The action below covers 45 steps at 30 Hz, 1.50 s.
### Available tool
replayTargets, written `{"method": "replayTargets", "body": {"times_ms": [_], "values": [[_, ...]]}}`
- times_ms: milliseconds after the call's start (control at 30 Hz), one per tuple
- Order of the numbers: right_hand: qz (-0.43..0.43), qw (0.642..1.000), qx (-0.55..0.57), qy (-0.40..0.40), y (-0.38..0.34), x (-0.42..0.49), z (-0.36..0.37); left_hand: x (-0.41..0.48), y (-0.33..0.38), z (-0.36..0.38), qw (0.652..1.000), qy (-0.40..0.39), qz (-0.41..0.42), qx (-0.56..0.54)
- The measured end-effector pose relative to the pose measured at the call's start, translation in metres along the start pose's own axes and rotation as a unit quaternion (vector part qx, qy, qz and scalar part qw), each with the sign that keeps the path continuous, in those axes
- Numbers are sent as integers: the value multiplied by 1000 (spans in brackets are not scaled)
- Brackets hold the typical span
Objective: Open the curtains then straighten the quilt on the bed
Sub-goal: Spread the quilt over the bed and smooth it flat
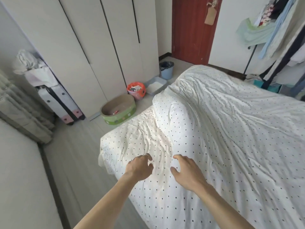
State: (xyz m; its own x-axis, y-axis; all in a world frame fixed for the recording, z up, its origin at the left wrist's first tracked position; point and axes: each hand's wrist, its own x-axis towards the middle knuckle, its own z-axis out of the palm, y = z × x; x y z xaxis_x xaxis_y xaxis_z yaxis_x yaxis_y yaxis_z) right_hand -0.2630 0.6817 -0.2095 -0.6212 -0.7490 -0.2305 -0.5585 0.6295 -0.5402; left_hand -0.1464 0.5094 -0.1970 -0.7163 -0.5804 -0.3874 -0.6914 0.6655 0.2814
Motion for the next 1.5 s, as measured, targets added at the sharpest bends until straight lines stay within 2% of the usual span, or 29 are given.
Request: {"method": "replayTargets", "body": {"times_ms": [133, 200, 267, 333, 400, 500, 567, 633, 700, 800, 867, 933, 1033, 1133, 1200, 1233, 1300, 1333, 1367, 1400, 1467, 1500], "values": [[38, 998, 53, -27, 4, 84, 61, 97, -26, 17, 997, -70, 14, -3], [84, 993, 76, -38, 11, 133, 99, 160, -43, 38, 994, -109, 24, -2], [139, 986, 87, 9, 25, 171, 122, 208, -51, 56, 988, -149, 32, -6], [180, 979, 1, 100, 51, 208, 131, 251, -57, 74, 980, -192, 44, -11], [221, 961, -78, 145, 82, 240, 132, 297, -60, 89, 973, -226, 50, -12], [324, 926, -121, 148, 142, 267, 134, 365, -51, 118, 966, -250, 63, -33], [373, 903, -161, 139, 174, 279, 137, 402, -39, 137, 959, -264, 54, -91], [391, 887, -178, 170, 199, 292, 147, 433, -26, 158, 951, -277, 36, -135], [384, 886, -161, 206, 208, 304, 153, 452, -17, 175, 944, -290, 4, -158], [397, 888, -54, 225, 209, 307, 151, 468, -4, 192, 925, -322, -39, -198], [426, 853, 100, 283, 202, 295, 137, 471, 3, 189, 900, -322, -82, -282], [457, 802, 226, 311, 192, 279, 114, 468, 12, 184, 860, -343, -113, -361], [403, 741, 408, 349, 168, 264, 77, 450, 31, 165, 798, -376, -123, -456], [329, 696, 559, 307, 145, 255, 44, 431, 65, 134, 692, -408, -80, -590], [291, 667, 634, 263, 134, 248, 33, 421, 82, 106, 666, -375, -45, -643], [279, 649, 662, 251, 128, 245, 30, 414, 83, 88, 686, -345, -37, -639], [268, 635, 686, 235, 115, 242, 26, 403, 68, 42, 786, -243, -37, -567], [273, 643, 674, 241, 110, 244, 24, 400, 54, 21, 826, -191, -39, -530], [274, 656, 662, 238, 108, 242, 23, 399, 48, 9, 842, -144, -31, -520], [256, 698, 642, 185, 68, 249, 20, 379, 10, -36, 844, -52, -32, -533], [250, 720, 633, 137, 44, 252, 30, 367, -8, -70, 861, 22, -4, -507], [259, 707, 647, 123, 37, 257, 40, 365, -13, -80, 881, 60, 14, -469]]}}
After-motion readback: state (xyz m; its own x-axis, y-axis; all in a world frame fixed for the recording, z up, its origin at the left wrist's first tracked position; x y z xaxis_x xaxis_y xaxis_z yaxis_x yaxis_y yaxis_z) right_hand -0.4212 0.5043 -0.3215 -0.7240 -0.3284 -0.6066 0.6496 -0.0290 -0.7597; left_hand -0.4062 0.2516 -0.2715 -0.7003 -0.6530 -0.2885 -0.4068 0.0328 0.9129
